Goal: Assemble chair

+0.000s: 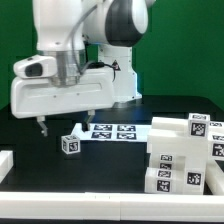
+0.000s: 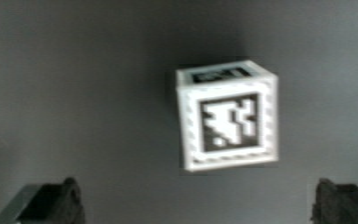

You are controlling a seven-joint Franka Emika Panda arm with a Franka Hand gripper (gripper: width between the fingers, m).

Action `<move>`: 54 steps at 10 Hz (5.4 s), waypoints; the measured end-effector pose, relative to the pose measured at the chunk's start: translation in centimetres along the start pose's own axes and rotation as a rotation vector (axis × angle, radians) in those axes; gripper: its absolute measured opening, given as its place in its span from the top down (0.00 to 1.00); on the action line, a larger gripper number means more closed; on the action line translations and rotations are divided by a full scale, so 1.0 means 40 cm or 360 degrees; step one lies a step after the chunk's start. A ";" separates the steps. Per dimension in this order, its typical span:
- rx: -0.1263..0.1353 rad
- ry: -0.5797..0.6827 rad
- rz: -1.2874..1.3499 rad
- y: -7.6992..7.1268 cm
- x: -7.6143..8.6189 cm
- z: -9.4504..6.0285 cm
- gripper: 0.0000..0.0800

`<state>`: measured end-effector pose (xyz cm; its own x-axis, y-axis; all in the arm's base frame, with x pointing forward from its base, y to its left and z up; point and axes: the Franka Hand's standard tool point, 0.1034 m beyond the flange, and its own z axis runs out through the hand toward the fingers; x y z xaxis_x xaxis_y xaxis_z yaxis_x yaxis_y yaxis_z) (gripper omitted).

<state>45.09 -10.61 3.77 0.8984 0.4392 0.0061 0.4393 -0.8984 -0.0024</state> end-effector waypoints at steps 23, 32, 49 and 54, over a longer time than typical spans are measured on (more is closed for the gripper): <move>0.0077 -0.0004 0.0517 -0.074 0.165 -0.160 0.65; 0.0064 -0.0058 0.0863 -0.251 0.384 -0.311 0.65; 0.0040 0.0030 0.1121 -0.406 0.462 -0.219 0.65; 0.0043 0.0004 0.1139 -0.397 0.450 -0.207 0.65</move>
Offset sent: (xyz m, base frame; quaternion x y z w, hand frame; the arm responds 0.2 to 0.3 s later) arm -0.0066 -0.0073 -0.0130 0.0027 0.0110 -0.0009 0.9999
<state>54.23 11.51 12.20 0.9662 -0.2577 -0.0041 -0.2577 -0.9657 -0.0313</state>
